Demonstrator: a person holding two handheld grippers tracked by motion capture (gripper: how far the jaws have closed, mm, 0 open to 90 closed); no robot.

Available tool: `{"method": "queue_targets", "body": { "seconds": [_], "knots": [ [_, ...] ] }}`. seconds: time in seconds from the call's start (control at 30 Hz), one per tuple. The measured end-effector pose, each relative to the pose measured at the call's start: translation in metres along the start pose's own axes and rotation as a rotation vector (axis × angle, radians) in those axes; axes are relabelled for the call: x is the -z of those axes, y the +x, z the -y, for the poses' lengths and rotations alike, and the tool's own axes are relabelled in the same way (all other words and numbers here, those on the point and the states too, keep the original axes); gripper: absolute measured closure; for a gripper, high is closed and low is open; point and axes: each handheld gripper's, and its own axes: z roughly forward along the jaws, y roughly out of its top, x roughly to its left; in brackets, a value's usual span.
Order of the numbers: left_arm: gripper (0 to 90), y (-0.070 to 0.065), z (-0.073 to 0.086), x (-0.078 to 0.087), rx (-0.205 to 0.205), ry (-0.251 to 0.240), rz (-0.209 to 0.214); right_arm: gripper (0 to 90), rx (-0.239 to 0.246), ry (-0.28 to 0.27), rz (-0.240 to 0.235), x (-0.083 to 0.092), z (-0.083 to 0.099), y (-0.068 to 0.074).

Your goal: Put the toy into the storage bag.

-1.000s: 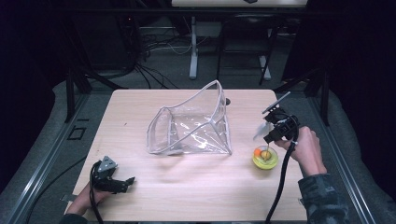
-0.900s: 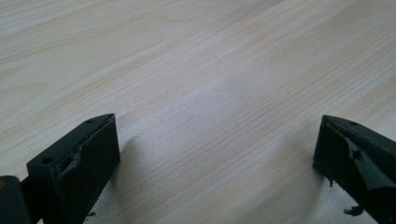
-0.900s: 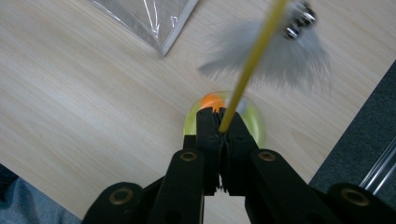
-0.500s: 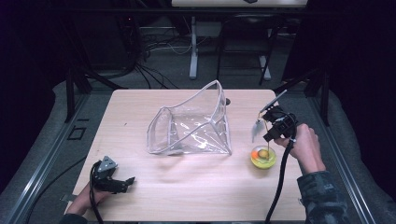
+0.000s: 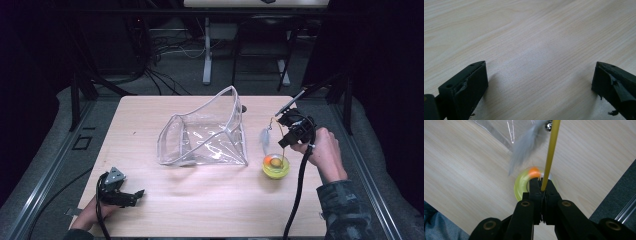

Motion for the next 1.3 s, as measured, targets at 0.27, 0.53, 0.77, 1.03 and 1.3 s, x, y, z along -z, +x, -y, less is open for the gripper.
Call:
{"method": "queue_targets", "body": {
  "seconds": [0.27, 0.53, 0.77, 1.03, 1.3],
  "knots": [
    [0.2, 0.0, 0.0, 0.0, 0.0, 0.0, 0.0, 88.0, 0.026, -0.006, 0.01, 0.013, -0.01, 0.001],
    [0.2, 0.0, 0.0, 0.0, -0.005, 0.001, 0.0, 88.0, 0.037, -0.016, 0.004, 0.019, -0.019, 0.005],
    [0.2, 0.0, 0.0, 0.0, 0.0, 0.0, 0.0, 87.9, 0.061, -0.022, 0.03, 0.028, -0.027, 0.007],
    [0.2, 0.0, 0.0, 0.0, 0.001, 0.0, 0.0, 87.9, 0.069, -0.027, 0.031, 0.035, -0.035, 0.008],
    [0.2, 0.0, 0.0, 0.0, 0.005, -0.002, 0.002, 87.9, 0.076, -0.038, 0.039, 0.04, -0.04, 0.01]
  ]
}}
